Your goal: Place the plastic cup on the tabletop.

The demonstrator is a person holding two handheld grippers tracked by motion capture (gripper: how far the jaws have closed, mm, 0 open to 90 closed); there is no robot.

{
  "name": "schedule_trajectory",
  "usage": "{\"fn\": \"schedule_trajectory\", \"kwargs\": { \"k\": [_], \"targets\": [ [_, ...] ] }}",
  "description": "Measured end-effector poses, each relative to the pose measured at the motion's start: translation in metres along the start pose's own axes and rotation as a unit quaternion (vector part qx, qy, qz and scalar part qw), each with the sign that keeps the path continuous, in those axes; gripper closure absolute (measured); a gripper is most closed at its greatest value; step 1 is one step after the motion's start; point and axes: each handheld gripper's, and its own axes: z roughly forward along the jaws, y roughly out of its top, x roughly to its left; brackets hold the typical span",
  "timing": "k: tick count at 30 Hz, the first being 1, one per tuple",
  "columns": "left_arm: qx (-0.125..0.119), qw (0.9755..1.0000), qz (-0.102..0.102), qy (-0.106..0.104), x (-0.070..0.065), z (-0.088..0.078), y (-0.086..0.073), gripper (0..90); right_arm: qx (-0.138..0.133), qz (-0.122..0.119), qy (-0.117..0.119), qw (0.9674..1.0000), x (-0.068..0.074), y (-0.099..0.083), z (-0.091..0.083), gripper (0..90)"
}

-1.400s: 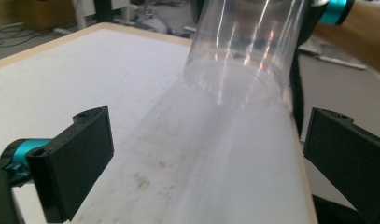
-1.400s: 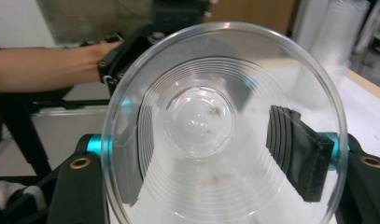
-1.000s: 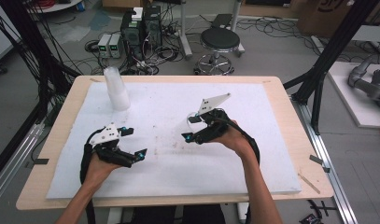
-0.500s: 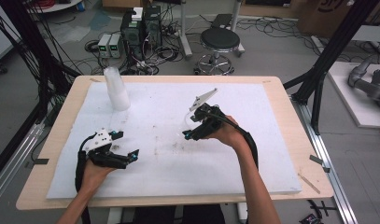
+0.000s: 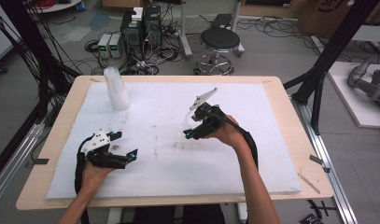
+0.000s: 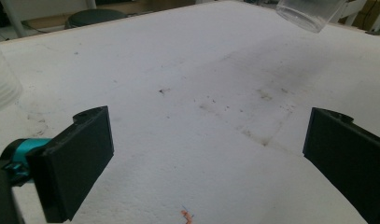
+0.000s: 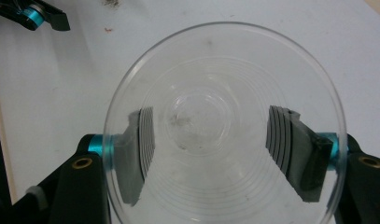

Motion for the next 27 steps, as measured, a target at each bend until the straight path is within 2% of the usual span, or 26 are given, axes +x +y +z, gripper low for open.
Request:
{"fn": "schedule_trajectory", "kwargs": {
  "k": [11, 22, 27],
  "targets": [
    [-0.003, 1.0, -0.004, -0.005, 0.0, 0.0, -0.003, 1.7, 0.011, 0.009, -0.006, 0.9999, -0.001, 0.001, 0.011, 33.2],
    [-0.004, 1.0, -0.003, -0.007, 0.0, 0.0, -0.003, 1.7, 0.06, 0.017, -0.036, 0.9974, -0.003, 0.002, 0.044, 33.1],
    [-0.005, 0.9999, -0.005, -0.008, 0.001, 0.0, -0.003, 1.8, 0.072, 0.015, -0.038, 0.9965, -0.004, 0.004, 0.055, 33.1]
  ]
}}
